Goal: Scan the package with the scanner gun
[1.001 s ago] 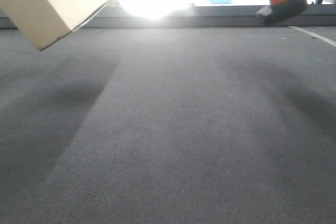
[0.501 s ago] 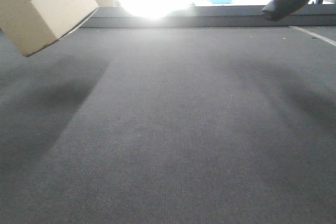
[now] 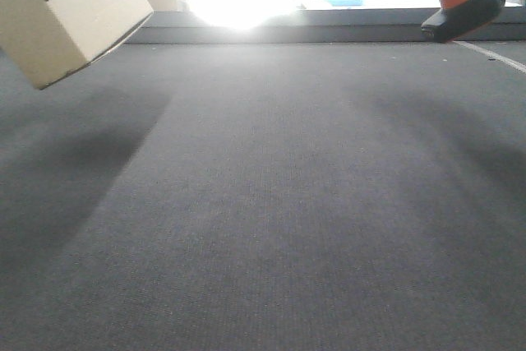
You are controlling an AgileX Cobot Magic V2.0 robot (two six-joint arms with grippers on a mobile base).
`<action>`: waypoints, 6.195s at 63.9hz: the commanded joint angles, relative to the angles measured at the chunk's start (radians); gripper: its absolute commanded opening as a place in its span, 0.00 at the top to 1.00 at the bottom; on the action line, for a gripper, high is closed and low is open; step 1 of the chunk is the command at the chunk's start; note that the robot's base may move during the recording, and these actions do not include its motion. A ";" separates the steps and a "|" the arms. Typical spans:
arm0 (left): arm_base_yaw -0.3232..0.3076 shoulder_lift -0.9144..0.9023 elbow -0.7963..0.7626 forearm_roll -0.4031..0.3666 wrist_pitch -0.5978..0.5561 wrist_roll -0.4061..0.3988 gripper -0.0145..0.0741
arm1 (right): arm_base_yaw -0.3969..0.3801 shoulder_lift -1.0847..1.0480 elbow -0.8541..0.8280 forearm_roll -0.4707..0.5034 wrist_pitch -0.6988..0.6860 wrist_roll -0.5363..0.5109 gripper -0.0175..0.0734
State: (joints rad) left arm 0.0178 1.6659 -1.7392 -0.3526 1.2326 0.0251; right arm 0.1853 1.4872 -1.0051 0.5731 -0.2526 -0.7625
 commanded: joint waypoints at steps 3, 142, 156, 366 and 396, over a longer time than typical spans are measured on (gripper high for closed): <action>-0.004 -0.014 -0.008 -0.012 -0.012 0.000 0.96 | -0.004 -0.033 -0.019 0.035 -0.038 0.075 0.98; -0.004 -0.014 -0.008 -0.013 -0.012 0.000 0.96 | -0.002 0.219 0.311 -0.231 -0.616 0.728 0.98; -0.004 -0.014 -0.008 -0.013 -0.012 0.000 0.96 | -0.002 0.219 0.311 -0.232 -0.616 0.728 0.81; -0.083 -0.217 0.240 0.454 -0.213 -0.063 0.54 | -0.228 -0.687 0.441 -0.435 0.410 0.636 0.98; -0.083 -0.736 0.850 0.454 -0.720 -0.063 0.96 | -0.224 -1.000 0.664 -0.435 0.376 0.636 0.98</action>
State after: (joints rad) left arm -0.0602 1.0028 -0.9680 0.1026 0.6289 -0.0293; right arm -0.0374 0.5410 -0.3707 0.1467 0.1521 -0.1229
